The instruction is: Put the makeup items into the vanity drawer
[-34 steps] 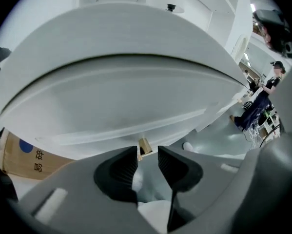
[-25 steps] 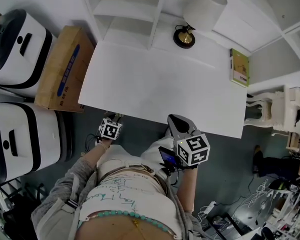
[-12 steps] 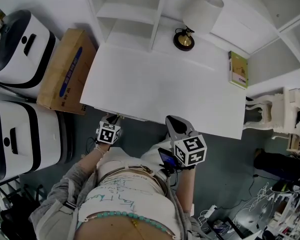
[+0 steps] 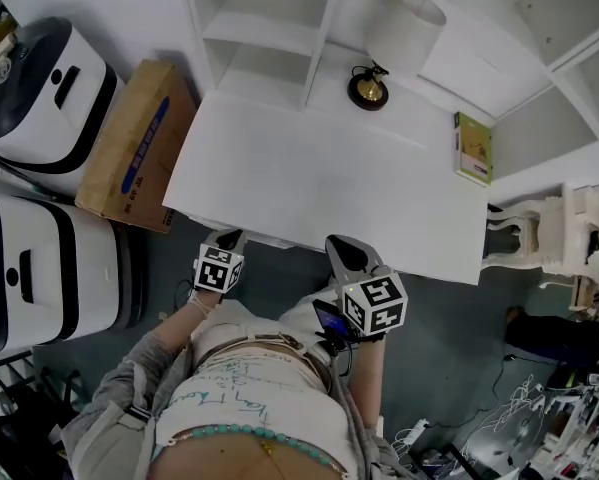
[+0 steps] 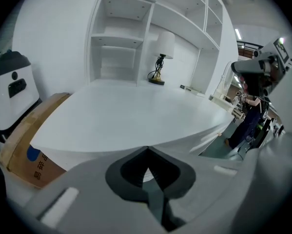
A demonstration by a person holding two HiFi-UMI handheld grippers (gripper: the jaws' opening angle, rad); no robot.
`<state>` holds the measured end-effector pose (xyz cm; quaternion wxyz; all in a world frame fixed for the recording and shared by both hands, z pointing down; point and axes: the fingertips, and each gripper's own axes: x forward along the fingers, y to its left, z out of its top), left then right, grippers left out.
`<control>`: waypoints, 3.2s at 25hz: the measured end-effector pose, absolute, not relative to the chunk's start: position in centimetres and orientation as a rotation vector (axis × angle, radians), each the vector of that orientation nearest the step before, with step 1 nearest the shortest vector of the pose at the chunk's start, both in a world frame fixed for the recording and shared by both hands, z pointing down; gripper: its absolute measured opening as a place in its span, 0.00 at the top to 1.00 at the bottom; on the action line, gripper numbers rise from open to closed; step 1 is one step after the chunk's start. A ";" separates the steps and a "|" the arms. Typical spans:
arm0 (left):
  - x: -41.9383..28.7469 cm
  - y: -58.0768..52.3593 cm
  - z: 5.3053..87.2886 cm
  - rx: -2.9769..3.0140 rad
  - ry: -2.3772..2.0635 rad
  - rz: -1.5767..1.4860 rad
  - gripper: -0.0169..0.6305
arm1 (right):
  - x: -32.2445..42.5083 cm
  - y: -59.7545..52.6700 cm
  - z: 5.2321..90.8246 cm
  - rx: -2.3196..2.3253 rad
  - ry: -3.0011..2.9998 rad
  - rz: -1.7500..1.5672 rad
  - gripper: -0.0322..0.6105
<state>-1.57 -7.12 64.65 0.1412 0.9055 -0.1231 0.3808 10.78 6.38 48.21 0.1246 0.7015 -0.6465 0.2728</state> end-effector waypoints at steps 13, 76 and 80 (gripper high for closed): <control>0.9 -5.3 59.9 2.689 -0.293 0.956 0.97 | 9.1 5.1 47.4 2.029 -1.926 0.765 0.90; 4.7 -3.9 38.7 2.957 -0.260 0.392 0.97 | 6.4 -0.1 38.2 2.247 -1.984 0.524 0.91; 4.6 -3.9 37.5 2.964 -0.266 0.347 0.97 | 6.5 -0.5 37.4 2.263 -1.991 0.500 0.91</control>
